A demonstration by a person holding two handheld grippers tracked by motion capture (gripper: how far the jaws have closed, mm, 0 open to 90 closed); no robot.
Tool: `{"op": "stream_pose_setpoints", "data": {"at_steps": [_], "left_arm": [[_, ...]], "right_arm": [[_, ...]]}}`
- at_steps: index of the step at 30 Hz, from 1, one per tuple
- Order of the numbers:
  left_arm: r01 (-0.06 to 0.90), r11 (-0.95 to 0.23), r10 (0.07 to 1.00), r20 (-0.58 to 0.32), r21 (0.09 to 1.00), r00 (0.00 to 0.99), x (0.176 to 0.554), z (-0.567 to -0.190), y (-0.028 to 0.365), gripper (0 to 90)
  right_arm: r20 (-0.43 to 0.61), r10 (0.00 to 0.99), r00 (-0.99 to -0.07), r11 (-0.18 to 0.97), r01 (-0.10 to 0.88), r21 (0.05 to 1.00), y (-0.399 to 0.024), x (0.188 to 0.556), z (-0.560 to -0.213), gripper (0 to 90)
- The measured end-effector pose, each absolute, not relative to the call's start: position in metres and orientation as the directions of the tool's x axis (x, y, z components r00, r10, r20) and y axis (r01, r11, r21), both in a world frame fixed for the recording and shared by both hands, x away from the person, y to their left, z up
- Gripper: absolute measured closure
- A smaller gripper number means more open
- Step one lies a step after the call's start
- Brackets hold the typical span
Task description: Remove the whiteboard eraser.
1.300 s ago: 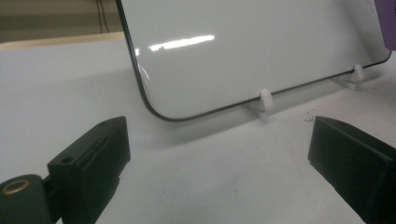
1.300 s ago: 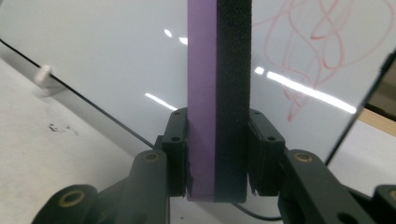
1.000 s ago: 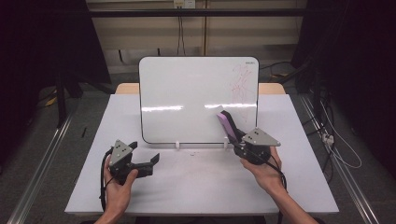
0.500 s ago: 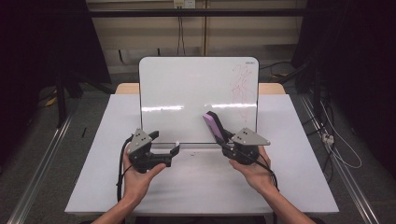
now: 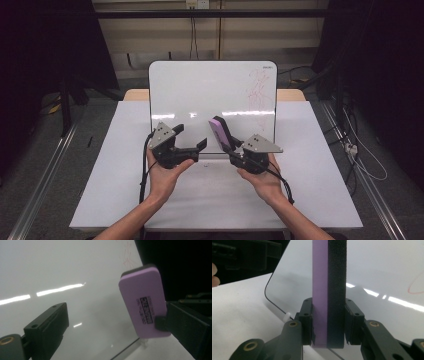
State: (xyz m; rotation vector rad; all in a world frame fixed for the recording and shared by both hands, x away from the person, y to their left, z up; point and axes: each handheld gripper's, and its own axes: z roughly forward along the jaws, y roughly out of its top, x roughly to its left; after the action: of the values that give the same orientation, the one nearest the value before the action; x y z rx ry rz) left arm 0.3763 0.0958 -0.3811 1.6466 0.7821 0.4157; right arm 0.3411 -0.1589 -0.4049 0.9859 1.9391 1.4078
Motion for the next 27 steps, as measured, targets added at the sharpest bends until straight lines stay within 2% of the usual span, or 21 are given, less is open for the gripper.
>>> {"op": "stream_pose_setpoints", "data": {"at_steps": [12,14,17,21,23,25,27], "left_arm": [[0.212,0.028,0.656,-0.178,0.977,0.733,0.377,-0.375,0.071,7.5],[0.196,0.023,0.654,-0.163,0.980,0.738,0.375,-0.377,0.073,12.7],[0.198,0.026,0.666,-0.165,0.980,0.728,0.373,-0.384,0.075,14.3],[0.216,0.048,0.655,-0.194,0.975,0.730,0.375,-0.389,0.076,16.8],[0.237,0.086,0.640,-0.236,0.968,0.731,0.375,-0.393,0.075,22.6],[0.236,0.073,0.635,-0.227,0.969,0.738,0.375,-0.396,0.075,24.7],[0.254,0.096,0.622,-0.257,0.962,0.739,0.376,-0.398,0.075,28.5]], "right_arm": [[0.118,0.791,-0.600,0.077,0.289,0.954,-0.150,0.340,-0.414,65.3],[0.143,0.785,-0.603,0.052,0.295,0.954,-0.147,0.340,-0.415,65.2],[0.158,0.782,-0.603,0.033,0.293,0.956,-0.147,0.339,-0.415,65.2],[0.179,0.778,-0.602,0.011,0.299,0.954,-0.146,0.340,-0.416,65.3],[0.192,0.777,-0.600,-0.002,0.303,0.953,-0.145,0.340,-0.416,65.2],[0.203,0.772,-0.602,-0.008,0.311,0.950,-0.144,0.339,-0.417,65.2],[0.213,0.768,-0.604,-0.015,0.315,0.949,-0.144,0.339,-0.417,65.2]]}}
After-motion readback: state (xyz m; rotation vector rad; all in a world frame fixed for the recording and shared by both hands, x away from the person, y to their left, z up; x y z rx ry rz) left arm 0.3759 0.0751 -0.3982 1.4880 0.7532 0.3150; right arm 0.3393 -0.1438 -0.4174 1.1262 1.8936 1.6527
